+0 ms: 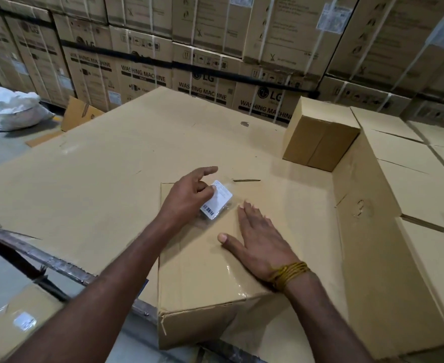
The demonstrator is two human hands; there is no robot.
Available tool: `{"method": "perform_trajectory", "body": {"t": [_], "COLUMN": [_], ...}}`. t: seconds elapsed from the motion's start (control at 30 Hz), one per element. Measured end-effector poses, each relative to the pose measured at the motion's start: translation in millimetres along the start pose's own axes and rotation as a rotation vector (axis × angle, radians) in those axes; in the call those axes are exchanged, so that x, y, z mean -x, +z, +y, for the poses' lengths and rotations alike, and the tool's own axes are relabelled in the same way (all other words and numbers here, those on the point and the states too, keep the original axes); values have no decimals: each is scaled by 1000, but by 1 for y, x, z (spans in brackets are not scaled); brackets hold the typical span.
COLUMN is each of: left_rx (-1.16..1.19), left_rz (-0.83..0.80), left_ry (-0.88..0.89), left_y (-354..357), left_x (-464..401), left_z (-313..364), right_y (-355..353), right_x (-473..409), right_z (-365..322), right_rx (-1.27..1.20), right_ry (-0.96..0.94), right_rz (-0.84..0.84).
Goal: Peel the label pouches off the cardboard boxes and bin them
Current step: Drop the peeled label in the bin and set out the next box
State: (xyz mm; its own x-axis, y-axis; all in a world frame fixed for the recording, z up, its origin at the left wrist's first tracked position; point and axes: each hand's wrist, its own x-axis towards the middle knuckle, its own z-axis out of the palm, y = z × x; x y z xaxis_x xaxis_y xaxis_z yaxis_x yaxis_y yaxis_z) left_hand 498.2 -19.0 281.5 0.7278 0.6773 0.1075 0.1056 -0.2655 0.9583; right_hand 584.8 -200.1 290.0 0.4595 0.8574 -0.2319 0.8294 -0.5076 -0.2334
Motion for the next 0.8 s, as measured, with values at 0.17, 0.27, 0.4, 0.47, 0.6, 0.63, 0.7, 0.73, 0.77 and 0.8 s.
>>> {"method": "perform_trajectory", "body": {"t": [0.17, 0.27, 0.4, 0.47, 0.6, 0.63, 0.7, 0.73, 0.77, 0.8], "left_rx": [0, -20, -10, 36, 56, 56, 31, 18, 10, 6], "left_rz": [-33, -58, -60, -58, -72, -73, -75, -78, -80, -83], "left_ry": [-11, -25, -22, -26, -8, -11, -15, -14, -14, -12], "left_y": [0, 1, 2, 1, 0, 0, 1, 2, 2, 2], "left_x": [1, -1, -4, -4, -6, -6, -6, -6, -7, -7], "left_z": [2, 4, 1, -2, -6, -5, -4, -4, -4, -3], "right_y": [4, -4, -4, -1, -1, -3, -8, -8, -8, -7], "right_x": [57, 44, 2, 7, 64, 72, 70, 60, 47, 33], "right_z": [8, 17, 4, -3, -3, 1, 6, 8, 8, 6], "right_rx": [1, 7, -26, -1, -28, -23, -11, -17, -30, -39], "right_ry": [-116, -69, 13, 0, -87, -85, -59, -45, -35, -24], "right_rz": [-113, -123, -10, -22, -143, -167, -186, -174, -144, -104]}}
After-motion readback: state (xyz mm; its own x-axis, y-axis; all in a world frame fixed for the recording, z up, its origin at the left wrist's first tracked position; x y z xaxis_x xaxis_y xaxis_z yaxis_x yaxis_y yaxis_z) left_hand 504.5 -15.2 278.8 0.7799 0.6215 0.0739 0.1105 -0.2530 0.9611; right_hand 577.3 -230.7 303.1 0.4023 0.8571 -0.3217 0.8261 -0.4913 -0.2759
